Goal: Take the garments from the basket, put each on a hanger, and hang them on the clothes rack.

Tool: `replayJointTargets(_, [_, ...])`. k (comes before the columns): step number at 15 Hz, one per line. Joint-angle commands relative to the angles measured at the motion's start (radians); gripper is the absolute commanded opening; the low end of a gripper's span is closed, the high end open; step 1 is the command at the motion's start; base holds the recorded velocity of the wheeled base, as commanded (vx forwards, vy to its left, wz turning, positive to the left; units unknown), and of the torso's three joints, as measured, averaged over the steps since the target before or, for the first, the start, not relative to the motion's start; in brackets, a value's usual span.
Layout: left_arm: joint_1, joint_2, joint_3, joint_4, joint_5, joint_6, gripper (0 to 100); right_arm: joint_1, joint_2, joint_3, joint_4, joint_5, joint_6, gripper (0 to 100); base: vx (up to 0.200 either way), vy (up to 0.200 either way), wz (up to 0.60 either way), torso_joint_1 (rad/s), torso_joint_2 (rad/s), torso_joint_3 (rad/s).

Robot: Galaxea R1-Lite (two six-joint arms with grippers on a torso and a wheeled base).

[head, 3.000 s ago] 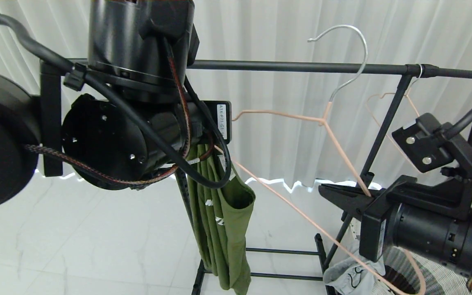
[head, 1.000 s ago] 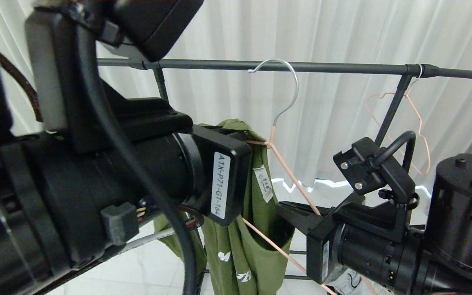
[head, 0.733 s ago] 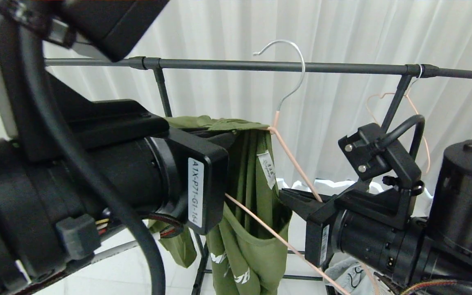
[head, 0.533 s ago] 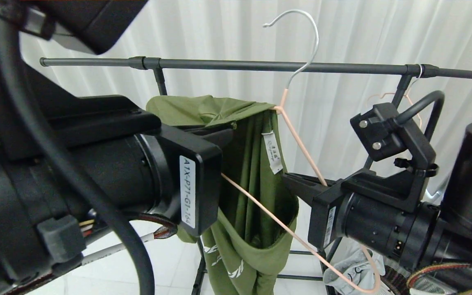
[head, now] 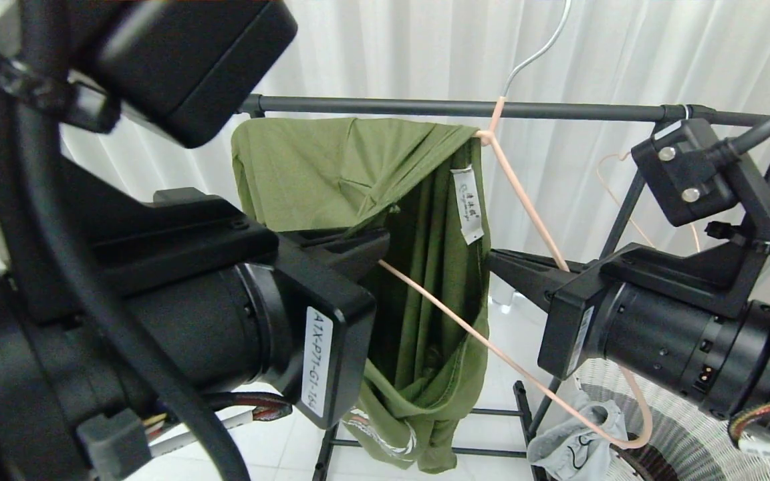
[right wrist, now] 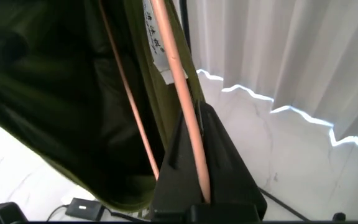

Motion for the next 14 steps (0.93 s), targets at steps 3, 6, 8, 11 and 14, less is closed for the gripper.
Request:
replayJointTargets(3, [-0.009, -0.002, 0.009, 0.0, 0.0, -0.001, 100, 0.001, -0.028, 0.0, -0.001, -0.001, -0.037, 0, 0.0, 0.0, 0.0, 0.0, 0.0, 0.0])
replayJointTargets(6, [-0.009, -0.034, 0.072, 0.0, 0.002, -0.001, 100, -0.004, -0.048, 0.005, -0.001, -0.002, -0.054, 0, 0.0, 0.0, 0.0, 0.0, 0.0, 0.0])
replayJointTargets(8, [-0.008, -0.069, 0.118, 0.0, 0.002, -0.001, 100, -0.013, -0.045, 0.011, -0.056, -0.002, -0.063, 0, 0.0, 0.0, 0.0, 0.0, 0.0, 0.0])
replayJointTargets(11, [-0.002, -0.149, 0.21, 0.0, 0.005, 0.01, 100, -0.041, -0.033, 0.062, -0.237, -0.001, -0.118, 0, 0.0, 0.0, 0.0, 0.0, 0.0, 0.0])
replayJointTargets(14, [0.107, -0.216, 0.259, 0.0, -0.001, 0.137, 100, -0.042, -0.065, 0.081, -0.283, 0.001, -0.135, 0, 0.0, 0.0, 0.0, 0.0, 0.0, 0.0])
